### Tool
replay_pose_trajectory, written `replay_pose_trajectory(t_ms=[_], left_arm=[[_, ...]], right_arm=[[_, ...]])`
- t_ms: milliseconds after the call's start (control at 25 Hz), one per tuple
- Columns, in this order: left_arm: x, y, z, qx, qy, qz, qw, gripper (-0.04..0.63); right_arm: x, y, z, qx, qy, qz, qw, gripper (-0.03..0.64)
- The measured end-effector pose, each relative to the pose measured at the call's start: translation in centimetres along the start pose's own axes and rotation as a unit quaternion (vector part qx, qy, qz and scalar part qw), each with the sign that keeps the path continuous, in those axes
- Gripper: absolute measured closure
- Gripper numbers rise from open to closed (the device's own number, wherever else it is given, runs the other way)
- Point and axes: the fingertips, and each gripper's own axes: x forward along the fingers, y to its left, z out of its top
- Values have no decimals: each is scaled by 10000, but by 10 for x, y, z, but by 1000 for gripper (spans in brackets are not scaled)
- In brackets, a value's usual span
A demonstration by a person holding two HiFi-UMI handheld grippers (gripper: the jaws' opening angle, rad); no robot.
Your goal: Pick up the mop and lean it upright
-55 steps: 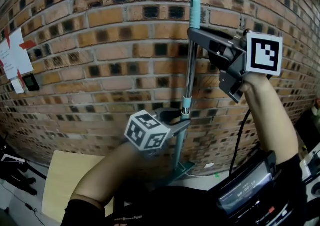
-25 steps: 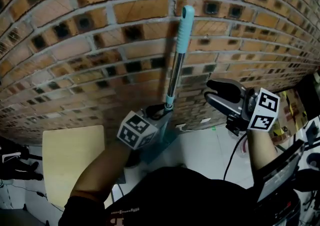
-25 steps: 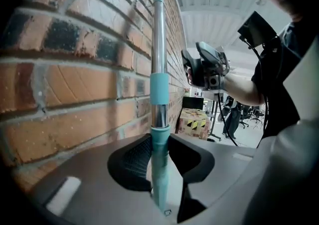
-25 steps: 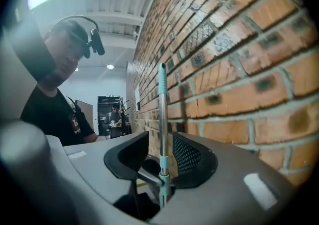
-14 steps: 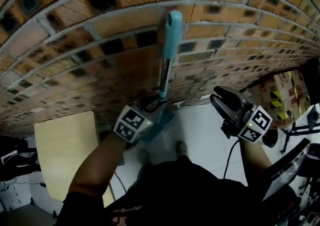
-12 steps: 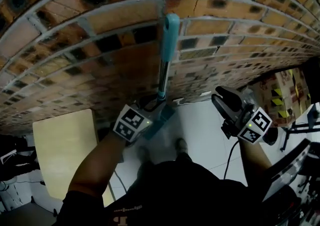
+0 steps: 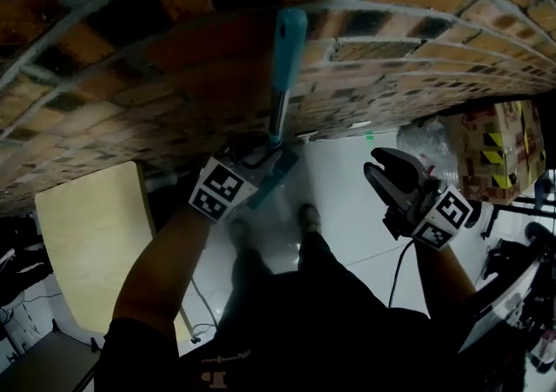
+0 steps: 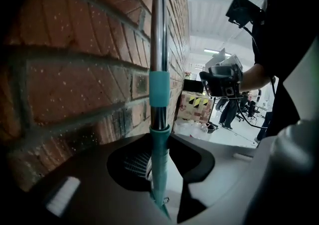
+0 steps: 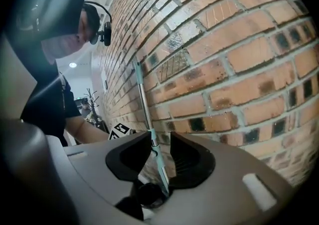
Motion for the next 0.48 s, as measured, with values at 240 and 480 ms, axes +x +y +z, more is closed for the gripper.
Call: replay_pose_trajectory(t_ms=[240,480], left_arm=[[17,4,-33,129,87,-230,9996,485],[34,3,-69,104,233,-377,9990,483]], right_arm=[[7,-4,-33,236,239,-16,9994,485],[7,-7,-56,375,347,-43,9987,485]])
